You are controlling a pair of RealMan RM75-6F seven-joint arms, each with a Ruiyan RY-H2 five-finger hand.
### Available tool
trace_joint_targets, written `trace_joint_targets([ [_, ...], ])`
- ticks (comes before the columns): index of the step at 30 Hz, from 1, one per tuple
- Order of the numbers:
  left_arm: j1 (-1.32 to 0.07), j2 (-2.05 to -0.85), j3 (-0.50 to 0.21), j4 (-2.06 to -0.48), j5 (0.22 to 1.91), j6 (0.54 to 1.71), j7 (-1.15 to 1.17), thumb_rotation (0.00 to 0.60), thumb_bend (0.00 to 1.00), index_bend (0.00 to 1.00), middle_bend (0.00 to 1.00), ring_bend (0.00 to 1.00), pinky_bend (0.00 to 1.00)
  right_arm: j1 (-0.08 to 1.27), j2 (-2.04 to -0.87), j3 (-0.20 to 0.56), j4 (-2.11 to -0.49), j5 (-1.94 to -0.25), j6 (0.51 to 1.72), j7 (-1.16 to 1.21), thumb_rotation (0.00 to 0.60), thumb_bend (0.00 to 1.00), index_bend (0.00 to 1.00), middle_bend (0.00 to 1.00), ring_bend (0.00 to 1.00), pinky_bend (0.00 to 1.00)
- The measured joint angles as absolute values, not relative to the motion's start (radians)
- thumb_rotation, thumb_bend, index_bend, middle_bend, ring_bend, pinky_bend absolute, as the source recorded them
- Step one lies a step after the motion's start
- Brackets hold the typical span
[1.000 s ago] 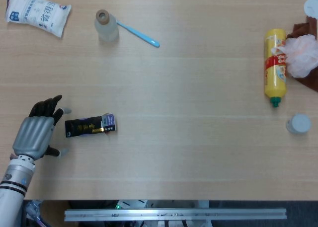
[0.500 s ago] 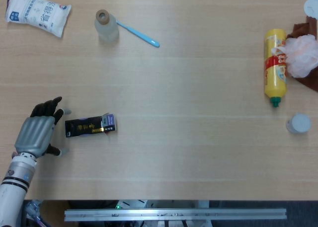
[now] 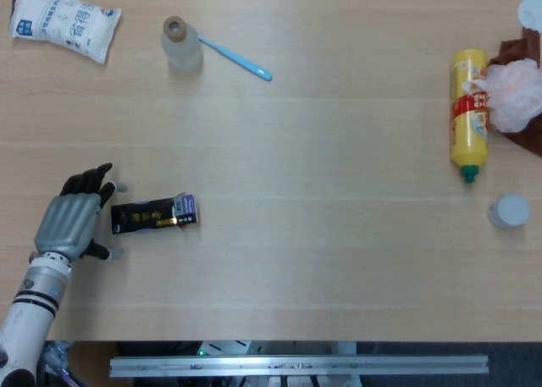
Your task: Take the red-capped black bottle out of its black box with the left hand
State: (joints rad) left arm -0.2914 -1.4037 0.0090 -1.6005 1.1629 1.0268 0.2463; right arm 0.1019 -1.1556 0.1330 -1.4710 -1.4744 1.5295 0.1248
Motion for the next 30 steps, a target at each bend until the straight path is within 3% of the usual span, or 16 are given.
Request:
trace_joint_targets([
  [30,-0.318,-1.43,0.003,-1.55,1.118,1.001,0.222,0.6,0.02,0.24,0.0,0.0,0.06,0.098,-1.167,0.129,-1.454,-1.472,1.524,0.137,0.6,0.08,0.17,0.16,0.09,0.23],
])
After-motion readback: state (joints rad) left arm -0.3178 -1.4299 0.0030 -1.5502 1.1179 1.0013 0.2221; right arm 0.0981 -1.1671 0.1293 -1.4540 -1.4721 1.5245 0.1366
